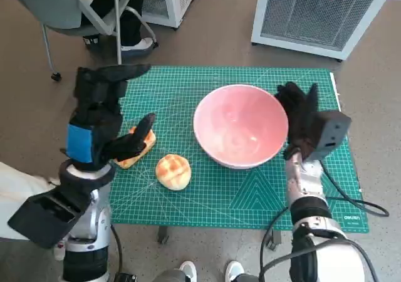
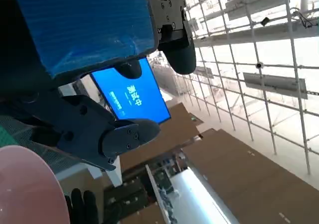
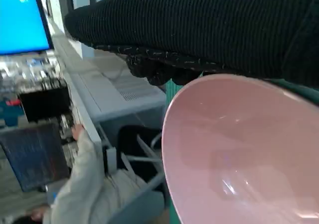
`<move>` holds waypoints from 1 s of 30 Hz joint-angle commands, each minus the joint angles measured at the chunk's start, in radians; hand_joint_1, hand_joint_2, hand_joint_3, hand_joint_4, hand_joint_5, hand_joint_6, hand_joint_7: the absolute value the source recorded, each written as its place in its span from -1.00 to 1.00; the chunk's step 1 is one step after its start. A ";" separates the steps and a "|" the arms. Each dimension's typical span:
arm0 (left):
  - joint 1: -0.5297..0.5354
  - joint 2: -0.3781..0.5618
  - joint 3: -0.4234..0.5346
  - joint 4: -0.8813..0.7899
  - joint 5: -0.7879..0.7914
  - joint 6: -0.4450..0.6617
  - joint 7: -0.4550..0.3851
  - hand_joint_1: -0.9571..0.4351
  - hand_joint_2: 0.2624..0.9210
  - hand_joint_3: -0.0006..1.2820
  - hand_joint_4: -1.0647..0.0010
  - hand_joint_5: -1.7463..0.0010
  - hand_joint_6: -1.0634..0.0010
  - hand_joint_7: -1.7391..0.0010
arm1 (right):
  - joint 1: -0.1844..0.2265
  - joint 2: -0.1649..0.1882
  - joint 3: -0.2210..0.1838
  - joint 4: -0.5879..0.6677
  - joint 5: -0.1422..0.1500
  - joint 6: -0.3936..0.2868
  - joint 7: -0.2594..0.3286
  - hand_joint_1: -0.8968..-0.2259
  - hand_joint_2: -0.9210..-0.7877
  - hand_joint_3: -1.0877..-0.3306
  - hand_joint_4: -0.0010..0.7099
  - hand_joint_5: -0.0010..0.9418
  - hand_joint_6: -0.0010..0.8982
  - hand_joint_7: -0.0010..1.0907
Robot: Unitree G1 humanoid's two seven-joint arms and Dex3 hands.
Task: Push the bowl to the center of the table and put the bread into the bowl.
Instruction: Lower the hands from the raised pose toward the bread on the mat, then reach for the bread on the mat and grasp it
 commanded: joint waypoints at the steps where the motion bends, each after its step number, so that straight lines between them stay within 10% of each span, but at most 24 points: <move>1: 0.020 0.014 0.010 -0.022 0.019 0.008 0.013 0.03 0.54 -0.06 1.00 -0.18 1.00 -0.35 | -0.002 0.003 0.009 0.013 -0.018 0.021 -0.002 0.78 -1.00 0.42 0.17 -0.99 -0.57 0.02; 8: 0.052 0.107 0.050 -0.057 0.139 0.061 0.032 0.00 0.56 -0.12 0.97 -0.12 1.00 -0.33 | -0.023 -0.030 0.045 -0.027 -0.057 -0.053 -0.027 0.82 -1.00 0.40 0.16 -1.00 -0.58 0.02; 15: 0.064 0.282 0.075 -0.087 0.360 0.258 0.016 0.04 0.92 -0.62 0.56 0.43 0.69 0.08 | -0.007 -0.039 0.074 -0.152 -0.062 -0.246 0.025 0.73 -1.00 0.36 0.14 -1.00 -0.71 0.12; 23: 0.038 0.395 0.022 -0.027 0.497 0.379 -0.010 0.05 1.00 -0.81 0.17 0.91 0.29 0.56 | 0.088 -0.009 0.126 -0.450 -0.016 -0.442 0.143 0.62 -1.00 0.45 0.16 -0.98 -0.81 0.33; 30: -0.002 0.455 -0.065 -0.023 0.570 0.593 -0.126 0.01 1.00 -0.79 0.18 0.99 0.17 0.84 | 0.192 -0.022 0.195 -0.711 -0.066 -0.497 0.154 0.50 -1.00 0.50 0.20 -0.97 -0.80 0.36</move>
